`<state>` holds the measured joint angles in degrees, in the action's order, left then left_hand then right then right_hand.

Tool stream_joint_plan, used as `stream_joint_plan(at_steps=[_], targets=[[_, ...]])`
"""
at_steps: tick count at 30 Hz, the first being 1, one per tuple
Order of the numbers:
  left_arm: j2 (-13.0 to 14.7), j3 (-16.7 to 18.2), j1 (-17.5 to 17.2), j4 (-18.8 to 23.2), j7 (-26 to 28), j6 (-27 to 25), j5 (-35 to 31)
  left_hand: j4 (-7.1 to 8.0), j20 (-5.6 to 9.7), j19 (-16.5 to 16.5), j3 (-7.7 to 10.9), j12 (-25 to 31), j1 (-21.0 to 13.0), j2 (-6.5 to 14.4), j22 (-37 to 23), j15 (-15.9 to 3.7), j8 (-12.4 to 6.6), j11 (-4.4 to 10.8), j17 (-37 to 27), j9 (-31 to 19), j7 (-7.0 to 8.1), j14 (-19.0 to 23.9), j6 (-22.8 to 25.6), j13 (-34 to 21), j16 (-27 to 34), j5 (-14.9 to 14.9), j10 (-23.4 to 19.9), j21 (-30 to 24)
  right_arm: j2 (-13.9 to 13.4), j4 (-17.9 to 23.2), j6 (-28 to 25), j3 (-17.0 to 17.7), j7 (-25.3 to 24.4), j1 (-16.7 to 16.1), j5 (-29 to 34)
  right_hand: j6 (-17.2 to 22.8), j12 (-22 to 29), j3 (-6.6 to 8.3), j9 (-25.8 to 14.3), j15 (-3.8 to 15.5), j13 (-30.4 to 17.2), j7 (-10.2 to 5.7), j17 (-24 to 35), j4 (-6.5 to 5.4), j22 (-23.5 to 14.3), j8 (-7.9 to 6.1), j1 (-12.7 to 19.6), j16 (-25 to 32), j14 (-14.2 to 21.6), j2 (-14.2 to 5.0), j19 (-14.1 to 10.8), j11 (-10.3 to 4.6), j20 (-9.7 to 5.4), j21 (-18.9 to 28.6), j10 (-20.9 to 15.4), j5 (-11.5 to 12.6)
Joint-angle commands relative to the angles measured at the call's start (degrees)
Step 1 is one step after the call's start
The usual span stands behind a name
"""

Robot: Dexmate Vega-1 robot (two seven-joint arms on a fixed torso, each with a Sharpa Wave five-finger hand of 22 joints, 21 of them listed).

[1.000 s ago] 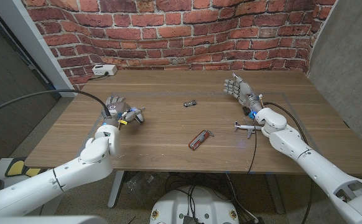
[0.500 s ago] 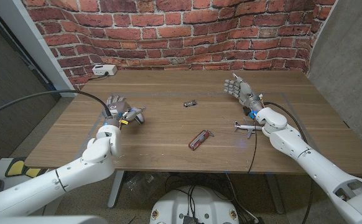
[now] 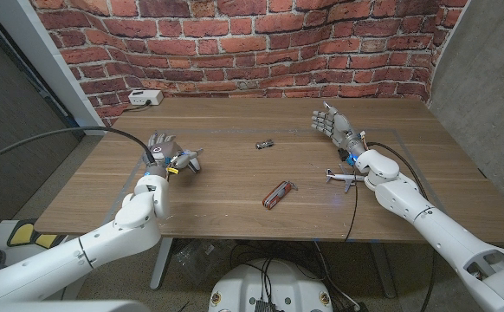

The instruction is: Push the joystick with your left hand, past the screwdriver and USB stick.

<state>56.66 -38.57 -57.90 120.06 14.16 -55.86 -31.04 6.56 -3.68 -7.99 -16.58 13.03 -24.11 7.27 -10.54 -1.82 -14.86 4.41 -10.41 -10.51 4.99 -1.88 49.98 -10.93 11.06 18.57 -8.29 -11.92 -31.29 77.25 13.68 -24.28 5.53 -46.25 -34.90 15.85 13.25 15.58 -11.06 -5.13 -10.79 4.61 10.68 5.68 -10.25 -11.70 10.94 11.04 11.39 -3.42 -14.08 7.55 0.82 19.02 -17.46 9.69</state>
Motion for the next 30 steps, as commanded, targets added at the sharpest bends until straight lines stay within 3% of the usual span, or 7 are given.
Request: stream_joint_plan(at_steps=[1,30], targets=[[0.1,0.8,-1.3,-0.2,1.3,0.4,1.5,0.09,-0.05,-0.2,-0.39,0.0,-0.3,0.2,-0.3,-2.10,-0.22,0.21,-0.1,-0.1,-0.61,0.5,1.1,-0.2,-0.1,0.4,-0.5,-0.4,-0.1,0.9,-0.5,-0.3,-0.5,-0.4,0.3,0.6,-0.2,0.21,-0.2,0.20,-0.2,-0.05,0.1,0.20,-0.3,0.11,0.0,-0.1,0.4,-0.25,-0.6,0.09,-0.04,0.0,-0.6,0.4],[3.5,4.9,-3.2,3.0,3.5,1.6,3.3,0.10,-0.07,0.1,-0.32,-0.1,-0.9,0.6,-0.3,-2.07,1.18,-0.25,-0.1,-0.2,-0.35,0.9,-0.6,-0.2,-0.1,0.3,-0.8,-0.5,0.0,2.7,-0.3,-0.5,-1.4,-1.2,0.7,0.5,-0.2,0.19,-0.2,0.18,-0.2,-0.21,0.1,0.26,-0.3,0.18,0.0,-0.1,0.5,-0.23,-0.6,0.18,0.05,-0.4,-0.6,0.4]])
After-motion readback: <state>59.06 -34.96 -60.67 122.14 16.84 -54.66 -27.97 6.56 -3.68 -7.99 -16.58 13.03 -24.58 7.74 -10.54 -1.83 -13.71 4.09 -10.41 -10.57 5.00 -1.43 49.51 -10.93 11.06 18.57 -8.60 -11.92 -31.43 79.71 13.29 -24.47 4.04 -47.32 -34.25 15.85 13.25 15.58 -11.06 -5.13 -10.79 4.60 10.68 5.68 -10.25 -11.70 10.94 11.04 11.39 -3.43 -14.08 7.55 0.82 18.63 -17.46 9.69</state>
